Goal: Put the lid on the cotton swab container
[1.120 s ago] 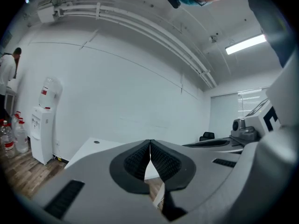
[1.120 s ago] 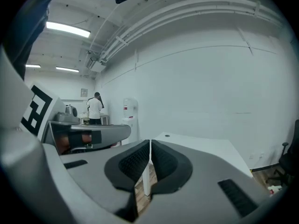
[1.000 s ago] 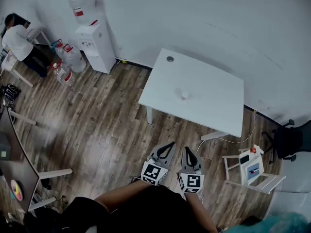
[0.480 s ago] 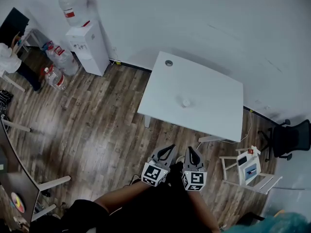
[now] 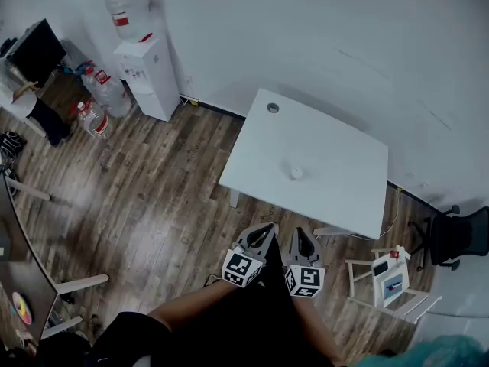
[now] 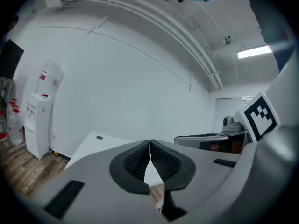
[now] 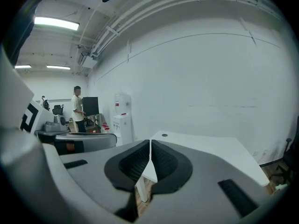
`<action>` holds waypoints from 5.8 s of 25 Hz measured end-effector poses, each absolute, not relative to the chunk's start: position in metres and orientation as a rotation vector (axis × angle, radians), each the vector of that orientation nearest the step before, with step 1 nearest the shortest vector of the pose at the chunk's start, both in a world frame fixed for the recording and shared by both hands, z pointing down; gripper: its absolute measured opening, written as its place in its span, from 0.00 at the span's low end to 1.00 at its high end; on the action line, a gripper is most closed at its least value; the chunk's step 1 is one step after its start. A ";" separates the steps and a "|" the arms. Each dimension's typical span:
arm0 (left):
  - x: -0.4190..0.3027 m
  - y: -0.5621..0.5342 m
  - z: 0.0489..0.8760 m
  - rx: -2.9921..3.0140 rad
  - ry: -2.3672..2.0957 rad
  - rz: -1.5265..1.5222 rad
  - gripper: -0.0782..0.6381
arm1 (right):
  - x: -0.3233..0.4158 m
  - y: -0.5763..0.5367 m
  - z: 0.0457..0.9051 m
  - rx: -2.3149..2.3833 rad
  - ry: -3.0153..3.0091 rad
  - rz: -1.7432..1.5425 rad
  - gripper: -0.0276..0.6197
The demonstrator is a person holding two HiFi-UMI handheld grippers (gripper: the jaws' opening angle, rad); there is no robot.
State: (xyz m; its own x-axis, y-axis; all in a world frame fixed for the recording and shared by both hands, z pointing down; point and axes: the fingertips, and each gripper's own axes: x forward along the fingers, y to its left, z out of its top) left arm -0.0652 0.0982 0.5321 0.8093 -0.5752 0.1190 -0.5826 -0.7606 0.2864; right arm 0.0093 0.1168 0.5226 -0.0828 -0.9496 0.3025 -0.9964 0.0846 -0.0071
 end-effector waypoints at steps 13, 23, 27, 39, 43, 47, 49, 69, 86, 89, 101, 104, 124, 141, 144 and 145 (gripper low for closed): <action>0.018 -0.014 0.577 2.706 -0.895 0.184 0.13 | 0.100 0.004 0.544 1.971 -2.190 0.394 0.09; 0.075 -0.082 0.647 2.600 -0.928 0.392 0.13 | 0.157 -0.079 0.576 1.854 -2.234 0.473 0.09; 0.084 -0.090 0.669 2.631 -0.871 0.408 0.25 | 0.169 -0.099 0.590 1.831 -2.241 0.531 0.09; 0.105 -0.096 0.740 2.651 -0.753 0.634 0.43 | 0.192 -0.123 0.608 1.786 -2.202 0.519 0.09; 0.111 -0.100 0.767 2.642 -0.723 0.707 0.48 | 0.198 -0.126 0.620 1.759 -2.187 0.527 0.09; 0.112 -0.102 0.783 2.627 -0.721 0.760 0.50 | 0.205 -0.127 0.634 1.733 -2.177 0.554 0.09; 0.114 -0.106 0.788 2.622 -0.729 0.776 0.50 | 0.209 -0.128 0.641 1.714 -2.175 0.567 0.09; 0.130 -0.123 0.803 2.660 -0.682 0.788 0.48 | 0.216 -0.120 0.692 1.516 -2.163 0.624 0.10; 0.129 -0.121 0.804 2.676 -0.688 0.805 0.48 | 0.191 -0.097 0.741 0.970 -2.358 0.557 0.42; 0.126 -0.121 0.803 2.672 -0.685 0.814 0.48 | 0.187 -0.093 0.746 0.890 -2.384 0.564 0.43; 0.128 -0.118 0.806 2.681 -0.655 0.852 0.48 | 0.180 -0.091 0.767 0.693 -2.330 0.326 0.43; 0.129 -0.117 0.807 2.682 -0.642 0.864 0.48 | 0.181 -0.092 0.768 0.704 -2.322 0.293 0.42; 0.129 -0.109 0.808 2.681 -0.612 0.902 0.48 | 0.167 -0.097 0.721 0.768 -2.544 0.447 0.36; 0.133 -0.105 0.809 2.670 -0.595 0.884 0.48 | 0.133 -0.103 0.723 0.728 -2.582 0.611 0.37; 0.134 -0.104 0.808 2.670 -0.592 0.873 0.48 | 0.129 -0.105 0.723 0.717 -2.599 0.636 0.36; 0.134 -0.104 0.808 2.669 -0.590 0.873 0.48 | 0.129 -0.105 0.723 0.713 -2.599 0.644 0.36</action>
State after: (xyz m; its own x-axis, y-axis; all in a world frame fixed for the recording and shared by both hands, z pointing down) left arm 0.1343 -0.1042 0.8085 0.7356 -0.2935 0.6105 -0.4570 -0.8803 0.1273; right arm 0.1287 -0.1051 0.7235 -0.8040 -0.3820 0.4556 -0.5506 0.7675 -0.3282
